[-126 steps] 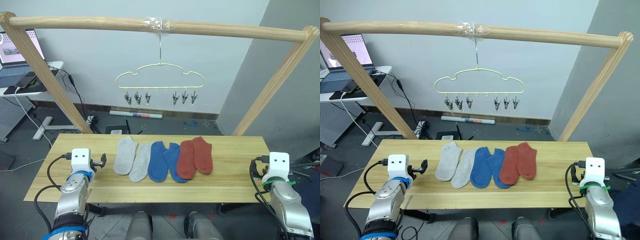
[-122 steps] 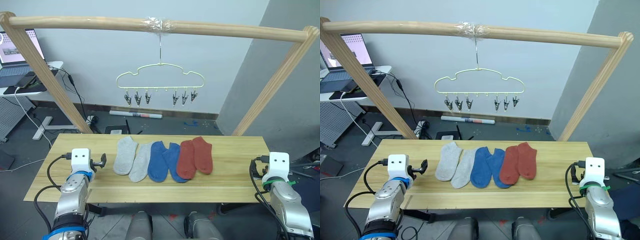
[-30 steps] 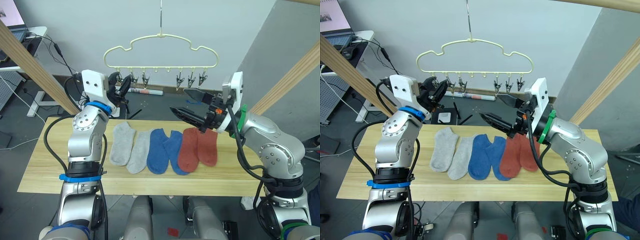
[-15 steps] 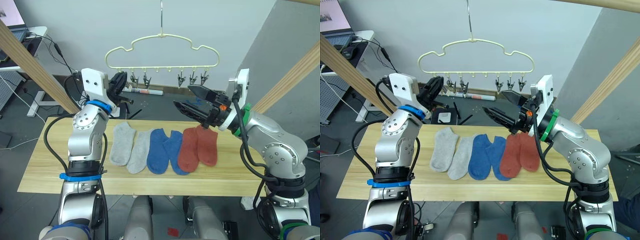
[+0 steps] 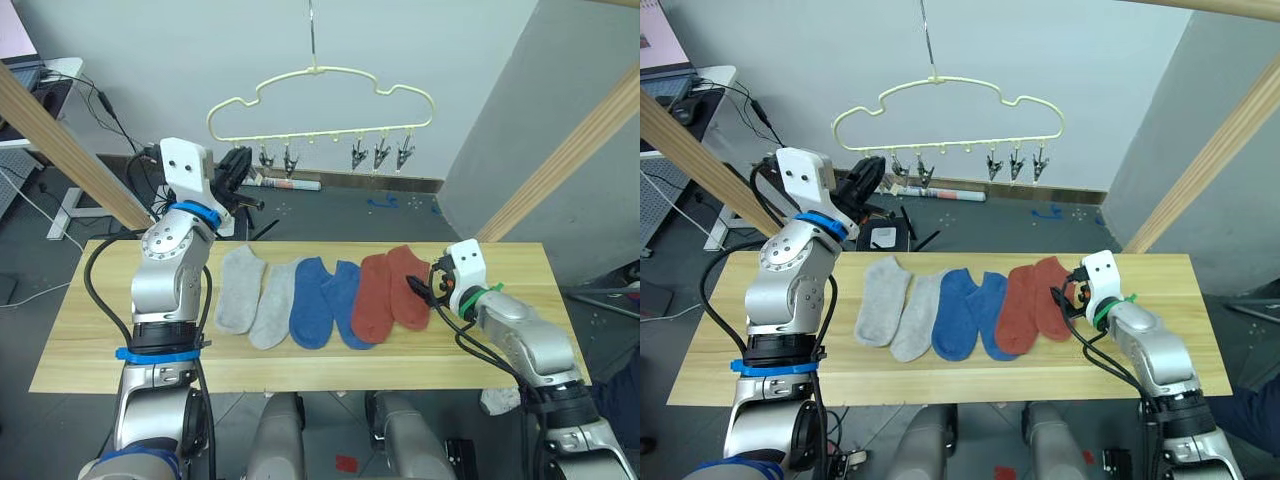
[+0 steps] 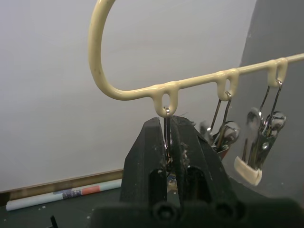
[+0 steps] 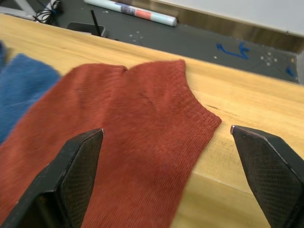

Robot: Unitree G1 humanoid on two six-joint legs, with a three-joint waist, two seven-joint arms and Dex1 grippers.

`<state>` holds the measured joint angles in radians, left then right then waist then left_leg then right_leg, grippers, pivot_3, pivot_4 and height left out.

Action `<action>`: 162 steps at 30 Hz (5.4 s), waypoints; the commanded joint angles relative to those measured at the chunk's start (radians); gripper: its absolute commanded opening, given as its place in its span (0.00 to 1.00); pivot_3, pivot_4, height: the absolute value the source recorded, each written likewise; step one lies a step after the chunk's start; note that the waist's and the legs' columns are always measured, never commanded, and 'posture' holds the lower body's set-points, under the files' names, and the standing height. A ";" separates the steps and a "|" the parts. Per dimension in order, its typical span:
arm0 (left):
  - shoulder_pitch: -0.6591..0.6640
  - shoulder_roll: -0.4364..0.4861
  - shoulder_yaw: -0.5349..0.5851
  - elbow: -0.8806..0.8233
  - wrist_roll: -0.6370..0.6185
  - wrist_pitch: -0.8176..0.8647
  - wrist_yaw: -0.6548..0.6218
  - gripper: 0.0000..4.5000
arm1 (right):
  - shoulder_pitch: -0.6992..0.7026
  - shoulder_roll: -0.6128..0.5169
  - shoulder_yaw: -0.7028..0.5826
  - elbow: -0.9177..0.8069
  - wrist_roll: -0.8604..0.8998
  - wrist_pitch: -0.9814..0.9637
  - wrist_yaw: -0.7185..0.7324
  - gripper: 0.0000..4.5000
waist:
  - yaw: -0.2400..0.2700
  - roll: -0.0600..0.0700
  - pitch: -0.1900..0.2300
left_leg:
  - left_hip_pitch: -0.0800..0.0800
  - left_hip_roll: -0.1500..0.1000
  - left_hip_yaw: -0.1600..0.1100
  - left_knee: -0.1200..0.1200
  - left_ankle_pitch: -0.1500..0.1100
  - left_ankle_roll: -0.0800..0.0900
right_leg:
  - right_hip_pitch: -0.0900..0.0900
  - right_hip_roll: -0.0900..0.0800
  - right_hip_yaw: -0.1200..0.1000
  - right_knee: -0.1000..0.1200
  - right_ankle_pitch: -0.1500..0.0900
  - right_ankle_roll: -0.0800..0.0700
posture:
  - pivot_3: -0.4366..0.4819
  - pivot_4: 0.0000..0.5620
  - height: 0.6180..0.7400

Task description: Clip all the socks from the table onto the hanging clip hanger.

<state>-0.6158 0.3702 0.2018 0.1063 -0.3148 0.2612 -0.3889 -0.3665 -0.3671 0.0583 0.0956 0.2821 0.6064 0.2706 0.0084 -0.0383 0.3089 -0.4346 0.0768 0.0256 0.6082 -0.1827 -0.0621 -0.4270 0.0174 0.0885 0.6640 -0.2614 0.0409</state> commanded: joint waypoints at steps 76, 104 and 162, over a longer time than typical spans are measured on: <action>0.038 -0.009 0.289 -0.132 -1.388 0.719 0.405 0.00 | -0.244 0.383 -0.255 -0.221 1.122 0.519 -0.250 0.00 | 0.021 0.000 0.000 | -0.016 -0.001 -0.027 0.004 0.000 -0.001 | 0.001 -0.002 -0.027 -0.001 0.001 -0.003 | 0.68 0.56 1.00; 0.097 0.075 0.220 -0.199 -1.292 0.670 0.342 0.85 | -0.274 0.380 -0.167 -0.192 0.996 0.444 -0.268 0.00 | 0.022 0.001 0.000 | -0.016 -0.001 -0.027 0.004 0.000 -0.001 | 0.000 -0.002 -0.027 -0.001 0.001 -0.002 | 0.69 0.56 1.00; 0.093 -0.051 -0.138 -0.240 -0.054 0.073 0.070 0.28 | -0.096 -0.010 -0.014 -0.603 0.378 0.226 0.107 1.00 | 0.045 0.001 0.000 | -0.018 -0.001 -0.025 0.004 0.003 -0.005 | -0.005 -0.001 -0.024 0.001 0.002 -0.004 | 0.65 0.55 1.00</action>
<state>-0.5036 0.3254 0.0469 -0.1099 -0.3758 0.3611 -0.3171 -0.4505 -0.3810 0.0610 -0.4700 0.6565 0.8483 0.3712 0.0534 -0.0375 0.3091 -0.4525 0.0754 0.0004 0.6122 -0.1798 -0.0669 -0.4316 0.0159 0.0641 0.6655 -0.2597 0.0368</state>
